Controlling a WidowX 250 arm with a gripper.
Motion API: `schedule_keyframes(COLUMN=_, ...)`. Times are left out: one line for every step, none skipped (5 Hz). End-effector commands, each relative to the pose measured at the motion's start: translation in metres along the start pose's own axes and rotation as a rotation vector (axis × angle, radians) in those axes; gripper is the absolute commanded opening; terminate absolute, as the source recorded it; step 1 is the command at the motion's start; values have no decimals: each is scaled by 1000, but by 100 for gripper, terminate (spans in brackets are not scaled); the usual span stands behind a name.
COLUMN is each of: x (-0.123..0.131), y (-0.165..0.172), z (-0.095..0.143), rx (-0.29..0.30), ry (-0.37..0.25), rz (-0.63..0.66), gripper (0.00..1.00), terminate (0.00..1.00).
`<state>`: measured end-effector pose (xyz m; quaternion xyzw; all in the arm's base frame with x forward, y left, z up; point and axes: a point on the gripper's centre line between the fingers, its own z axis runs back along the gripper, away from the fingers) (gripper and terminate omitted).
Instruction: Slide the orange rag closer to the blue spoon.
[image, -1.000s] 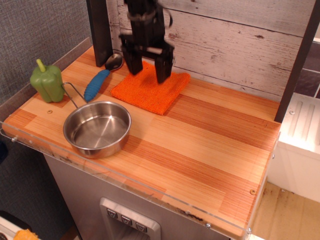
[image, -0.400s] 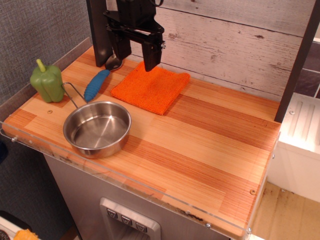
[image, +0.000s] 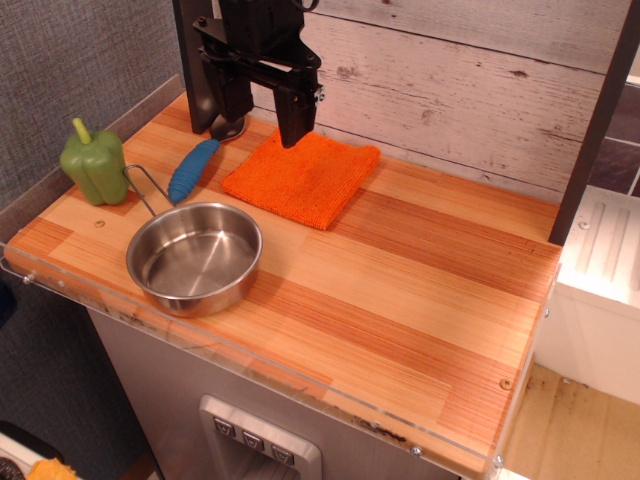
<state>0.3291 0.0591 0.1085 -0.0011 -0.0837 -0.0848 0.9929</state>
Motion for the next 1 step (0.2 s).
schedule_keyframes(x=1, y=4, z=19, rx=24, ry=-54, rz=4, gripper=100, terminate=100)
